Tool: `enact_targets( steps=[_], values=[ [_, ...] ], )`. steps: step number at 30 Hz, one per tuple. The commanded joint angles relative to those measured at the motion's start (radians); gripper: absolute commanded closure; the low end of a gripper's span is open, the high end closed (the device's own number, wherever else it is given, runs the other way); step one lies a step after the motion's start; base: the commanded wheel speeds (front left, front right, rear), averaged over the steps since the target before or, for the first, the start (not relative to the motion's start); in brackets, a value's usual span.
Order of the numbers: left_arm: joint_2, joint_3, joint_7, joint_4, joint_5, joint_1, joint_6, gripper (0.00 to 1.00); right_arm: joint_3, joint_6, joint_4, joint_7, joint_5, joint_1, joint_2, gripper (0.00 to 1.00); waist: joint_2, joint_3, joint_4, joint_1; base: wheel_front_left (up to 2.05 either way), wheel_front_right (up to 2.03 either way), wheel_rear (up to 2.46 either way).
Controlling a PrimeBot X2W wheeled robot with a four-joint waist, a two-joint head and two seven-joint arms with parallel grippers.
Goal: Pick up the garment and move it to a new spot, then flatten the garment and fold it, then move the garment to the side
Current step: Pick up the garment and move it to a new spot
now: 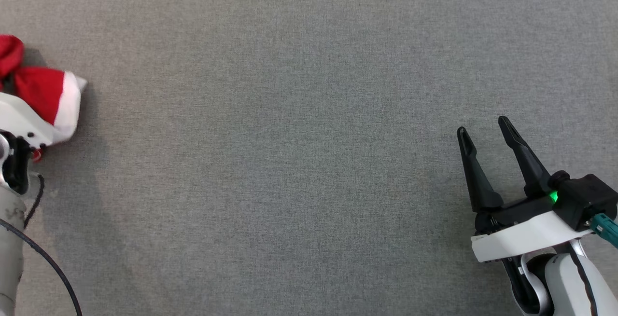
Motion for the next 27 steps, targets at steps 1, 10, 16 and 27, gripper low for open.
enact_targets(
  steps=[1,10,16,27],
  values=[
    [0.021,-0.006,-0.052,-0.013,0.018,-0.033,0.002,1.00,-0.003,0.000,0.004,-0.008,0.007,0.002,-0.007,0.00,0.0000,-0.017,0.005,0.0000,0.00,0.00,0.00],
    [0.034,-0.067,-0.248,-0.182,0.100,-0.078,0.001,1.00,-0.026,0.000,0.026,-0.023,0.015,0.046,0.016,0.00,0.0000,-0.144,-0.011,0.0000,0.00,0.00,0.00],
    [-0.017,-0.142,-0.237,-0.442,0.143,0.032,0.015,1.00,-0.043,0.000,0.033,-0.031,0.022,0.068,0.033,0.00,0.0000,-0.195,-0.070,0.0000,0.00,0.00,0.00],
    [-0.092,-0.270,-0.096,-0.944,0.182,0.356,0.113,1.00,-0.060,0.000,0.051,-0.053,0.043,0.080,0.055,0.00,0.0000,-0.184,-0.236,0.0000,0.00,0.00,0.00]
  ],
)
